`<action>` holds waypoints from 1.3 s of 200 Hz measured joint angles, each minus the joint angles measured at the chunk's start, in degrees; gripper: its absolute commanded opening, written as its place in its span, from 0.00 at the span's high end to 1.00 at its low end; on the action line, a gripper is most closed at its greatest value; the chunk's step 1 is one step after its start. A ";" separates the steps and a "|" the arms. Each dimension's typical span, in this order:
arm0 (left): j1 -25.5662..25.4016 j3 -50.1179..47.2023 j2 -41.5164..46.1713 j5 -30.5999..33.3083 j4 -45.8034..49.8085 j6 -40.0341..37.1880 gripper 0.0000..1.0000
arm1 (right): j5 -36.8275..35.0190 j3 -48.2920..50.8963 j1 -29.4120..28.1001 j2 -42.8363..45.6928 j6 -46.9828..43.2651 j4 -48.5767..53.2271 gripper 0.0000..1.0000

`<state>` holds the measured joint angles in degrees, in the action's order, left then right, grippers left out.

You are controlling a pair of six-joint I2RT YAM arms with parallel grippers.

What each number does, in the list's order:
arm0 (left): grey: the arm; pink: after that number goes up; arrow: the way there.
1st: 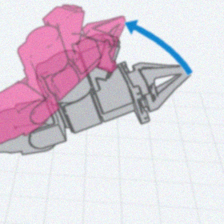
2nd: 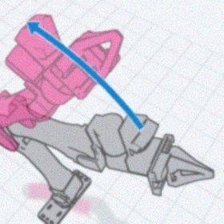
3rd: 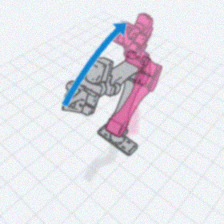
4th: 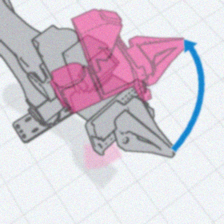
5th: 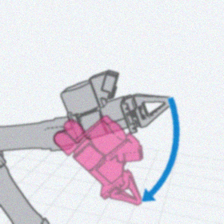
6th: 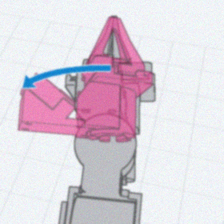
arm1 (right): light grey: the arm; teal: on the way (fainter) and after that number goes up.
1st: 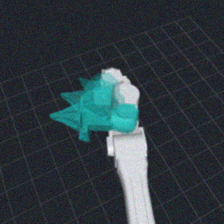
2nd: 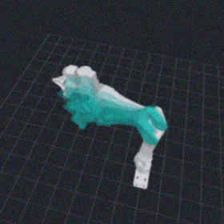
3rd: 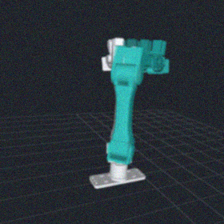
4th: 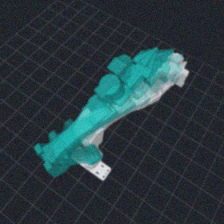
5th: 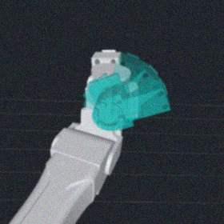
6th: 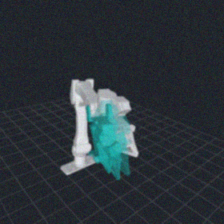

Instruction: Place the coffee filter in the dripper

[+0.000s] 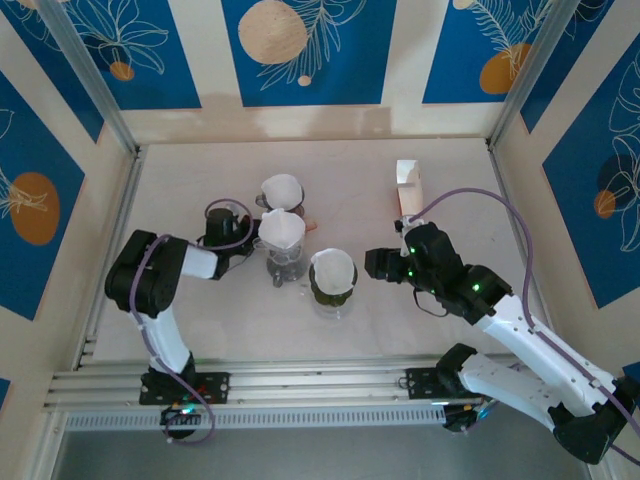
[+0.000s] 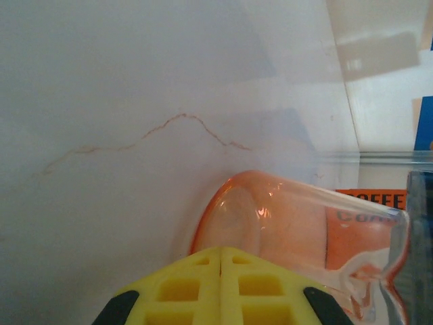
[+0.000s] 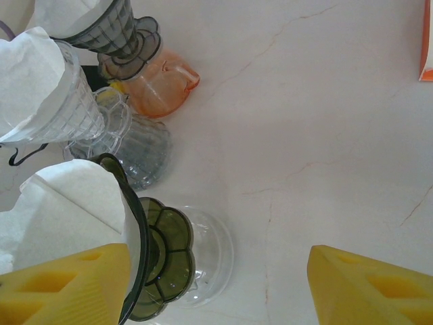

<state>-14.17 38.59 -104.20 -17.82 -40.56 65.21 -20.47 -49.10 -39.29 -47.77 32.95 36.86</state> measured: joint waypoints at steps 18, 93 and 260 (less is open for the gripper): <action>0.24 -0.81 2.75 0.87 1.88 -0.90 1.00 | 0.11 1.29 0.00 0.28 0.70 0.20 0.31; 2.12 -7.30 15.23 4.35 11.32 -1.22 1.00 | 1.27 9.25 0.74 4.44 7.32 3.78 0.68; 2.93 -14.67 49.46 9.40 38.42 -8.68 0.17 | 34.03 33.35 -1.55 -5.40 36.94 -29.44 1.00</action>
<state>-11.25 23.92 -54.74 -8.43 -2.13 56.53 13.56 -15.75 -40.84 -53.17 69.89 7.42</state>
